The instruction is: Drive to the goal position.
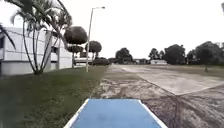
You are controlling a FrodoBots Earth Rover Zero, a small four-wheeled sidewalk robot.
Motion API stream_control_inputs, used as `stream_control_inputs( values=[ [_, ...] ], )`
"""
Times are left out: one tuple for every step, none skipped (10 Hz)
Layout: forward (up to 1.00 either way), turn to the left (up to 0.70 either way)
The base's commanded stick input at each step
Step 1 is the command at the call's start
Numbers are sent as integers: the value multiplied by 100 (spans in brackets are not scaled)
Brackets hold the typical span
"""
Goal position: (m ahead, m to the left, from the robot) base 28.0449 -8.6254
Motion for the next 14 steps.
stream_control_inputs(
  values=[
    [50,0],
    [50,0],
    [50,0],
    [50,0],
    [50,0],
    [50,0],
    [50,-36],
    [50,-50],
    [50,-28],
    [50,0],
    [50,0],
    [50,0],
    [50,0],
    [50,0]
  ],
)
